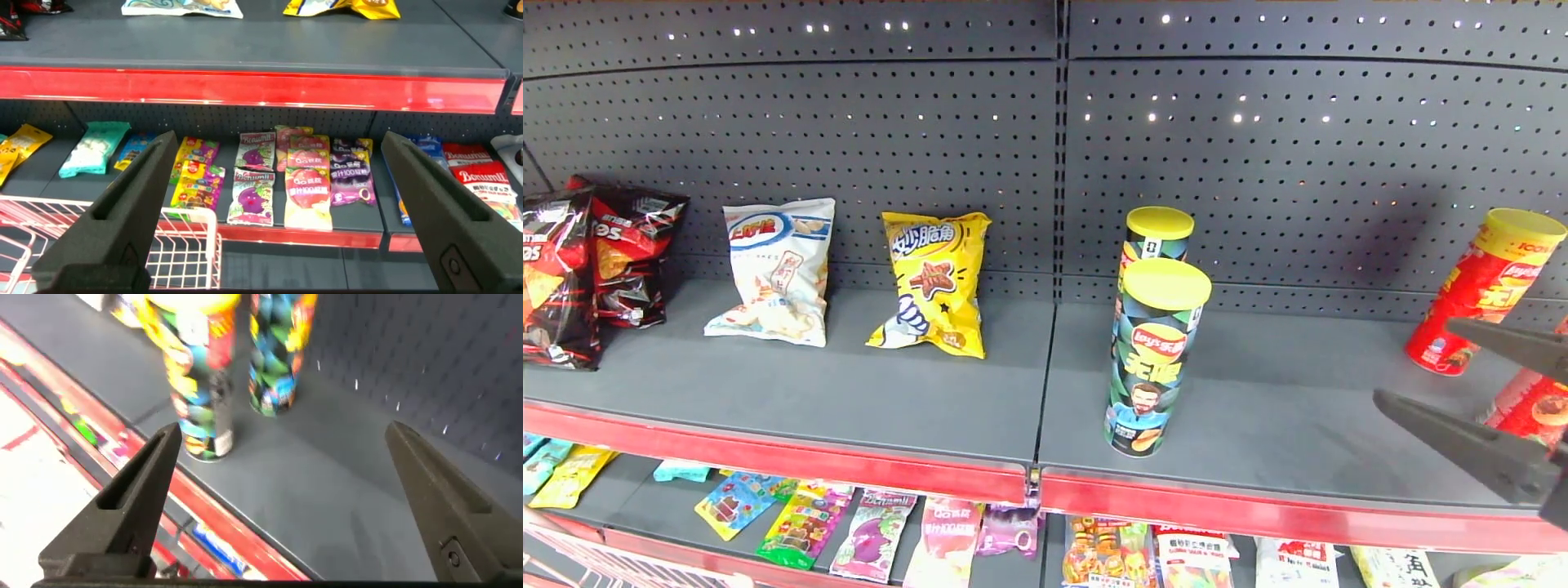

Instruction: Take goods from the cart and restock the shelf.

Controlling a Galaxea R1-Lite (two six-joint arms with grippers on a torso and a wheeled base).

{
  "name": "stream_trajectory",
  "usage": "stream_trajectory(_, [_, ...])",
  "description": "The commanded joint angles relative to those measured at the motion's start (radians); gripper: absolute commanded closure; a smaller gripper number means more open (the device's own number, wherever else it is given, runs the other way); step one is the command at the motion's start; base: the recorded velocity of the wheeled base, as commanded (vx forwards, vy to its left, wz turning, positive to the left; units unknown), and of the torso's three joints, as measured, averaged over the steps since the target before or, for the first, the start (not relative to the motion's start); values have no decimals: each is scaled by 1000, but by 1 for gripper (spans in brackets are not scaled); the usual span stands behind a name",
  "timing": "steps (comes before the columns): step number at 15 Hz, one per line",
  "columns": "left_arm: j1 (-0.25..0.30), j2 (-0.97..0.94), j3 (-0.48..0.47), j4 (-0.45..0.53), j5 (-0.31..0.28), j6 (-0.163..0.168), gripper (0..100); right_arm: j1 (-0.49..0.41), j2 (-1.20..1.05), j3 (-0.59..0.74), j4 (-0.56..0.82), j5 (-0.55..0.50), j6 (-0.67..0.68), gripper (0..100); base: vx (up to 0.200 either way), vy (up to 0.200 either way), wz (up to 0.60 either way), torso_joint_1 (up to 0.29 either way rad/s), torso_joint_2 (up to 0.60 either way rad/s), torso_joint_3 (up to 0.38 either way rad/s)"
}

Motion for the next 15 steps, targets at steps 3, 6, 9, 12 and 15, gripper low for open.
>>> stream_trajectory(3, [0, 2, 0, 0, -1, 0, 0, -376, -409, 156, 250, 163, 65, 0, 0, 0, 0, 0, 0, 0])
stream_trajectory(6, [0, 2, 0, 0, -1, 0, 0, -459, -534, 357, 271, -83, 145, 0, 0, 0, 0, 0, 0, 0])
stream_trajectory(9, [0, 2, 0, 0, 0, 0, 0, -528, -657, 472, 250, -126, 74, 0, 0, 0, 0, 0, 0, 0])
stream_trajectory(12, [0, 2, 0, 0, -1, 0, 0, -585, -775, 512, 219, -101, 91, 0, 0, 0, 0, 0, 0, 0])
stream_trajectory(15, [0, 2, 2, 0, 0, 0, 0, -585, -835, 512, 279, -74, 99, 0, 0, 0, 0, 0, 0, 0])
